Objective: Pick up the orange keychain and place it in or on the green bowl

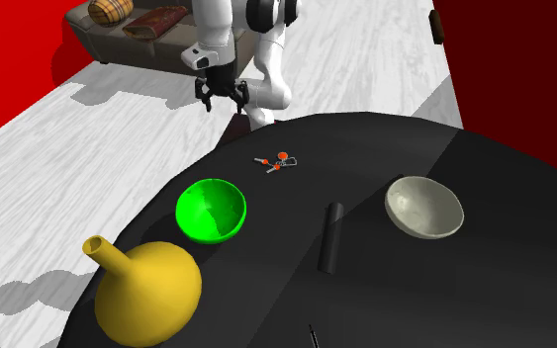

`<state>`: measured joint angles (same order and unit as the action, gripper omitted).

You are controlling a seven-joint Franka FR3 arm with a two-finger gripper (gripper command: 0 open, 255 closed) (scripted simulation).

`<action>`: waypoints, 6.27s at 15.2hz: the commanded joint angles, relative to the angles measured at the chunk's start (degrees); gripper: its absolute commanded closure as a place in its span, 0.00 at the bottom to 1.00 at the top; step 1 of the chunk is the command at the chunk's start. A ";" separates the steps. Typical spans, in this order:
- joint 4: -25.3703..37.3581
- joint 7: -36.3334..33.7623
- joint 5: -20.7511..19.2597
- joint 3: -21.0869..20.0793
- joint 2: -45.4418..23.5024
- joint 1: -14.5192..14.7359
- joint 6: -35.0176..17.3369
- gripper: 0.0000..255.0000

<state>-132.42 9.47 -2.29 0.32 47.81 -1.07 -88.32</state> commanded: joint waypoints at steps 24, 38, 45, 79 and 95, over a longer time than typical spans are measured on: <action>-6.15 -13.75 12.48 -17.45 -11.38 7.80 -14.28 0.00; -6.76 -13.73 12.57 -17.49 -11.17 7.87 -14.68 1.00; -4.33 -13.79 12.27 -17.20 -11.34 7.68 -12.41 1.00; 28.72 -10.16 6.35 -12.71 -27.69 3.71 4.85 1.00; 53.40 -3.63 1.23 -9.49 -52.83 0.24 4.87 1.00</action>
<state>-77.98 5.82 -1.09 -9.18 -5.18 -0.82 -82.53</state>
